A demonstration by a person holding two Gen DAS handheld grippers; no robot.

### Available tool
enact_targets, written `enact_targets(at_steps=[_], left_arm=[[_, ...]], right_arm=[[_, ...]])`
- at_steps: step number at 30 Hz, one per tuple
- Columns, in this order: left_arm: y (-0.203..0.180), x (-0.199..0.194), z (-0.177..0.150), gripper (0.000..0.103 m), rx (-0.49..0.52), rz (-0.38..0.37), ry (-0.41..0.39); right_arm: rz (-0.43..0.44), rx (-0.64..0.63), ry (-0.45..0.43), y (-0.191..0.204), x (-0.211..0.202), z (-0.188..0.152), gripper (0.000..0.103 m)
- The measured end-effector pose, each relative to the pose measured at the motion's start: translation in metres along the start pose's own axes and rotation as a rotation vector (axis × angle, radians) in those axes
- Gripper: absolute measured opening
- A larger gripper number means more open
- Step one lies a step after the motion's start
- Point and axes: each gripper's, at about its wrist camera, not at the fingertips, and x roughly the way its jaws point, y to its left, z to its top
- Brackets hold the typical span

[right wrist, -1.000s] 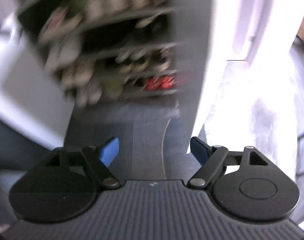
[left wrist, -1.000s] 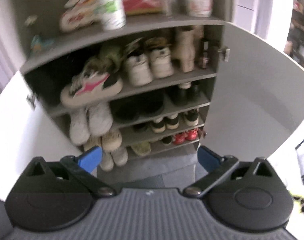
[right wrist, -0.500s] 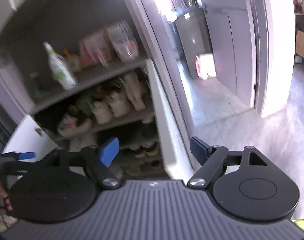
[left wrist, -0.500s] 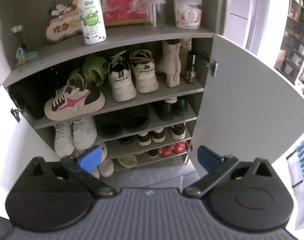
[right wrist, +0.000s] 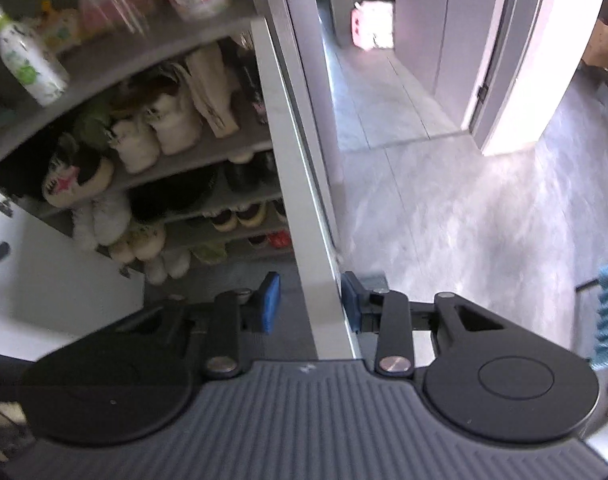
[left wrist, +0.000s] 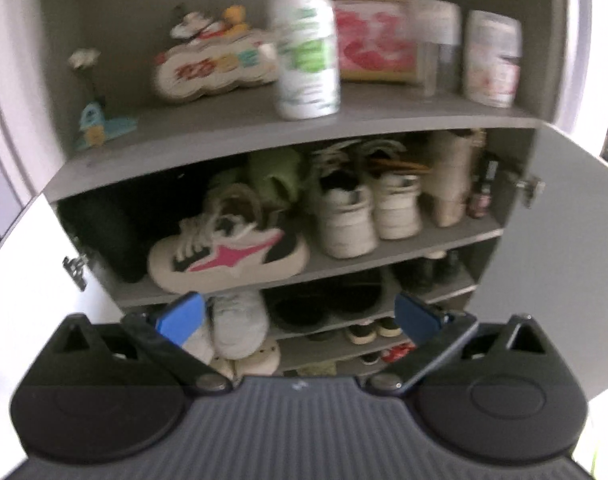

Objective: Organize scattered shoes

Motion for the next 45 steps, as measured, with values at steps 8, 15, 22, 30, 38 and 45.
enact_targets(at_steps=[8, 15, 22, 30, 38, 45], left_arm=[[0.050, 0.045, 0.010, 0.103, -0.038, -0.005, 0.038], [0.059, 0.059, 0.022, 0.103, -0.023, -0.109, 0.018], [0.071, 0.040, 0.042, 0.103, 0.006, -0.159, -0.085], [0.106, 0.027, 0.045, 0.103, -0.024, -0.069, -0.087], [0.144, 0.023, 0.032, 0.103, -0.139, 0.024, -0.032], [0.162, 0.025, 0.043, 0.103, -0.178, 0.071, -0.044]], right_arm=[[-0.017, 0.030, 0.071, 0.034, 0.009, 0.004, 0.037], [0.116, 0.092, 0.078, 0.092, 0.015, 0.005, 0.037], [0.219, 0.204, 0.038, 0.162, 0.046, 0.026, 0.039], [0.294, 0.356, 0.000, 0.215, 0.093, 0.073, 0.051], [0.334, 0.391, -0.047, 0.239, 0.128, 0.109, 0.067], [0.447, 0.393, -0.171, 0.223, 0.144, 0.102, 0.077]])
